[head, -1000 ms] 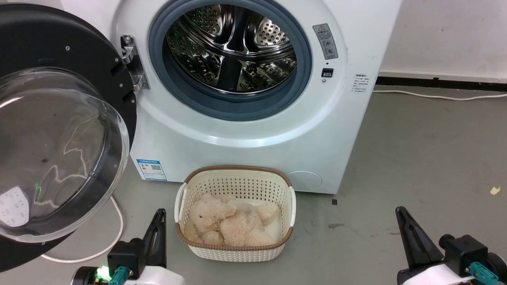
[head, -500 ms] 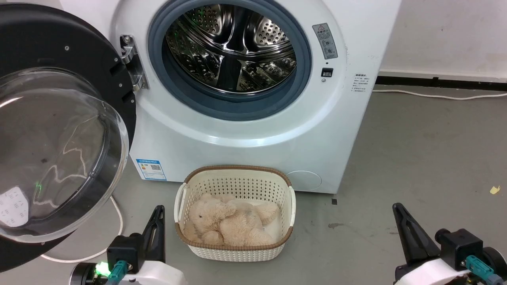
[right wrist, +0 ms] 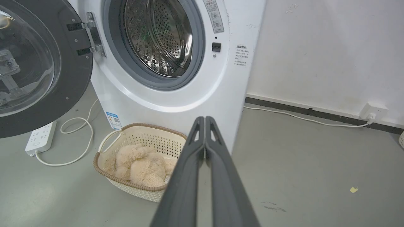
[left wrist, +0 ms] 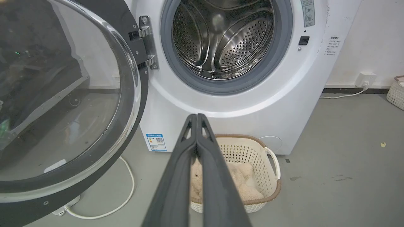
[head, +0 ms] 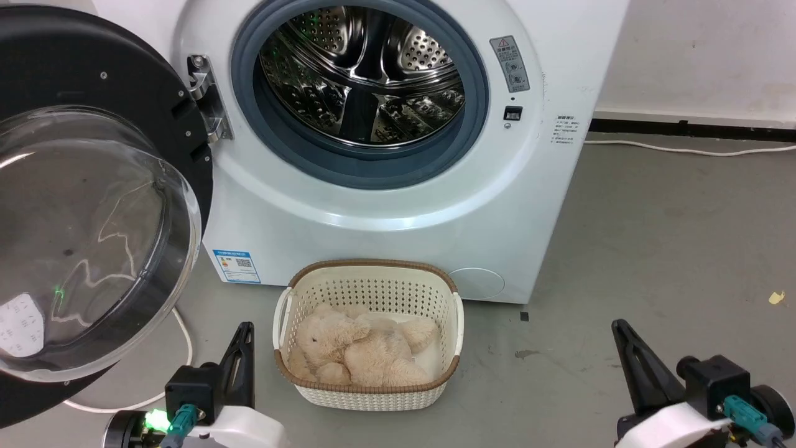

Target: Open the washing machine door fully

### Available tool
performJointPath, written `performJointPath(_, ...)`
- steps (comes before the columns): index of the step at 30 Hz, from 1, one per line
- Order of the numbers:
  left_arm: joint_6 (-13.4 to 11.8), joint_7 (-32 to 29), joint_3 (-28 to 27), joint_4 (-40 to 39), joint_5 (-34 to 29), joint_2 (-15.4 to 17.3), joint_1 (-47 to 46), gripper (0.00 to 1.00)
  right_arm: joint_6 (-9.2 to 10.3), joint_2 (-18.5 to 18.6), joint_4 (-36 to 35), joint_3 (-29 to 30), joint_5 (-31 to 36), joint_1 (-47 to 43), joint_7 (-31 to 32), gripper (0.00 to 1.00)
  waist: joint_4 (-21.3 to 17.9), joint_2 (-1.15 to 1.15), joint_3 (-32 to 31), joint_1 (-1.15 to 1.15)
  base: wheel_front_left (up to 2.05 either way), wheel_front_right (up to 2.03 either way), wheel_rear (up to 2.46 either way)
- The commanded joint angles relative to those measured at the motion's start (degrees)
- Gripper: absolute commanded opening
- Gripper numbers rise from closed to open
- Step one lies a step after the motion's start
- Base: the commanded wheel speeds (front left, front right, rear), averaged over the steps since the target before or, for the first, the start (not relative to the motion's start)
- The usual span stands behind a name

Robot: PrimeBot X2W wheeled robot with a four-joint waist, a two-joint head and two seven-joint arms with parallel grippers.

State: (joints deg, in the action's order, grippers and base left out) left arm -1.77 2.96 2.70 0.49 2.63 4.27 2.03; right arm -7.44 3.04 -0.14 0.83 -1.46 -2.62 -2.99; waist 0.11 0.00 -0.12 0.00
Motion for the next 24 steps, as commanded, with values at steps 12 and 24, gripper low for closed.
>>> performJointPath(12,1.09,-1.76,-1.66,-0.37,-1.67,-0.92,-1.65,0.0,-0.04,-0.15,0.12,-0.54,0.99,2.04,1.79,0.0,-0.06,0.0,0.07,0.0,0.0,0.0,0.0)
performJointPath(24,1.77,-2.96,-2.7,-0.49,-2.63,-1.39,-2.03,0.0,-0.05,-0.16,0.14,-0.83,1.46,2.62,2.99,0.0,-0.11,0.0,0.12,0.0,0.0,0.0,0.0)
